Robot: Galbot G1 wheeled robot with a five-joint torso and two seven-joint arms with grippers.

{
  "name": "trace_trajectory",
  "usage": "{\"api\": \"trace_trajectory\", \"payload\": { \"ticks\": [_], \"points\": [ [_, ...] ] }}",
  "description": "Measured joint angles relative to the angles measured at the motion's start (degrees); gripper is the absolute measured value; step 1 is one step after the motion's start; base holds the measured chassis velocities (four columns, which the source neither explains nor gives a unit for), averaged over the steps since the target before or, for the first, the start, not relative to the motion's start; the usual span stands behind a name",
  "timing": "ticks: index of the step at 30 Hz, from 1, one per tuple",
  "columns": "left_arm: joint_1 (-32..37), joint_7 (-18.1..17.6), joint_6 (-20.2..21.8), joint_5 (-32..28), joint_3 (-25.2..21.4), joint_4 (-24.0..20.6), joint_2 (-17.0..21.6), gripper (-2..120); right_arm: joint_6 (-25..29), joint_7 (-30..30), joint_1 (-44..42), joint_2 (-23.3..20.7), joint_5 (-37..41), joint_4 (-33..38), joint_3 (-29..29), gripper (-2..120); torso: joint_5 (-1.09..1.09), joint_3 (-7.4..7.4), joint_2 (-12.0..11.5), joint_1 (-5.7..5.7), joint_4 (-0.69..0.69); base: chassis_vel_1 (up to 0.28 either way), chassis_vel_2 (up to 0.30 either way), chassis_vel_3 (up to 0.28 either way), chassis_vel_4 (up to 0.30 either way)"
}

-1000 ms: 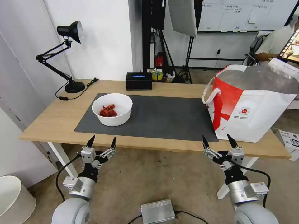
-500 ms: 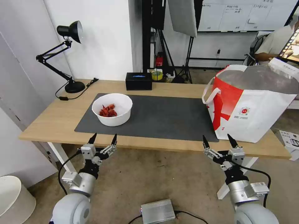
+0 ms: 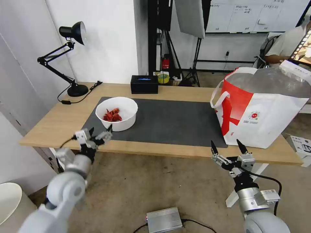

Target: Pick up the trash from the table and place it into the takeout bag.

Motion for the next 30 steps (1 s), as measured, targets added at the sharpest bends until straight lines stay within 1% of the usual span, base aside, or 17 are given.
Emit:
{"api": "trace_trajectory", "payload": {
  "ticks": [1, 2, 4, 5, 7, 9, 10, 14, 15, 16, 17, 19, 20, 24, 25, 27, 30],
  "points": [
    [0.0, 0.0, 0.0, 0.0, 0.0, 0.0, 0.0, 100, 0.0, 0.0, 0.0, 0.0, 0.0, 0.0, 0.0, 100, 0.00, 0.00, 0.0, 0.00, 0.00, 0.000, 0.000, 0.000, 0.000],
    [-0.8, -0.8, 0.5, -1.1, 0.1, 0.2, 0.4, 100, 0.0, 0.0, 0.0, 0.0, 0.0, 0.0, 0.0, 100, 0.01, 0.00, 0.0, 0.00, 0.00, 0.000, 0.000, 0.000, 0.000],
    [-2.9, -3.2, 2.1, -4.5, 0.6, 0.5, 1.1, 100, 0.0, 0.0, 0.0, 0.0, 0.0, 0.0, 0.0, 100, 0.00, 0.00, 0.0, 0.00, 0.01, 0.000, 0.000, 0.000, 0.000],
    [-2.9, -3.2, 2.1, -4.5, 0.6, 0.5, 1.1, 100, 0.0, 0.0, 0.0, 0.0, 0.0, 0.0, 0.0, 100, 0.00, 0.00, 0.0, 0.00, 0.01, 0.000, 0.000, 0.000, 0.000],
    [-5.4, -6.7, 5.2, -8.6, 1.1, 0.4, 1.5, 100, 0.0, 0.0, 0.0, 0.0, 0.0, 0.0, 0.0, 100, 0.01, 0.00, 0.0, 0.00, 0.01, 0.000, 0.000, 0.000, 0.000],
    [-8.3, -11.1, 8.9, -12.5, 1.8, 0.4, 1.7, 100, 0.0, 0.0, 0.0, 0.0, 0.0, 0.0, 0.0, 100, 0.01, 0.00, 0.0, 0.00, 0.01, 0.000, 0.000, 0.000, 0.000],
    [-8.3, -11.1, 8.9, -12.5, 1.8, 0.4, 1.7, 100, 0.0, 0.0, 0.0, 0.0, 0.0, 0.0, 0.0, 100, 0.01, 0.00, 0.0, 0.00, 0.01, 0.000, 0.000, 0.000, 0.000],
    [-14.3, -19.6, 13.0, -17.2, 4.4, 2.7, 3.0, 100, 0.0, 0.0, 0.0, 0.0, 0.0, 0.0, 0.0, 100, 0.00, 0.00, 0.0, 0.00, 0.00, 0.000, 0.000, 0.000, 0.000],
    [-14.3, -19.6, 13.0, -17.2, 4.4, 2.7, 3.0, 100, 0.0, 0.0, 0.0, 0.0, 0.0, 0.0, 0.0, 100, 0.00, 0.00, 0.0, 0.00, 0.00, 0.000, 0.000, 0.000, 0.000],
    [-16.0, -21.4, 14.2, -18.5, 5.0, 3.5, 3.5, 100, 0.0, 0.0, 0.0, 0.0, 0.0, 0.0, 0.0, 100, -0.01, 0.00, 0.0, 0.00, 0.00, 0.000, 0.000, 0.000, 0.000],
    [-16.6, -21.9, 14.5, -18.9, 5.3, 3.8, 3.7, 100, 0.0, 0.0, 0.0, 0.0, 0.0, 0.0, 0.0, 100, 0.00, 0.00, 0.0, 0.00, 0.00, 0.000, 0.000, 0.000, 0.000],
    [-19.8, -24.2, 15.9, -21.0, 6.7, 5.8, 4.5, 100, 0.1, 0.0, 0.0, 0.0, 0.0, 0.0, 0.0, 100, 0.00, 0.00, 0.0, 0.00, 0.01, 0.000, 0.000, 0.000, 0.000],
    [-19.8, -24.2, 15.9, -21.0, 6.7, 5.8, 4.5, 100, 0.1, 0.0, 0.0, 0.0, 0.0, 0.0, 0.0, 100, 0.00, 0.00, 0.0, 0.00, 0.01, 0.000, 0.000, 0.000, 0.000],
    [-24.6, -27.4, 16.7, -25.2, 8.5, 9.1, 4.4, 100, 0.1, 0.0, 0.0, 0.0, 0.0, 0.0, 0.0, 100, 0.01, 0.00, 0.0, 0.00, 0.00, 0.000, 0.000, 0.000, 0.000],
    [-24.6, -27.4, 16.7, -25.2, 8.5, 9.1, 4.4, 100, 0.1, 0.0, 0.0, 0.0, 0.0, 0.0, 0.0, 100, 0.01, 0.00, 0.0, 0.00, 0.00, 0.000, 0.000, 0.000, 0.000],
    [-26.6, -28.9, 17.2, -26.9, 9.3, 10.4, 3.8, 100, 0.1, 0.0, 0.0, 0.0, 0.0, 0.0, 0.0, 100, 0.01, 0.00, 0.0, 0.00, 0.00, 0.000, 0.000, 0.000, 0.000],
    [-27.9, -29.8, 17.4, -27.7, 10.1, 11.5, 3.3, 100, 0.1, 0.0, 0.0, 0.0, 0.0, 0.0, 0.0, 100, 0.01, 0.00, 0.0, 0.00, 0.00, 0.000, 0.000, 0.000, 0.000]
  ]
}}
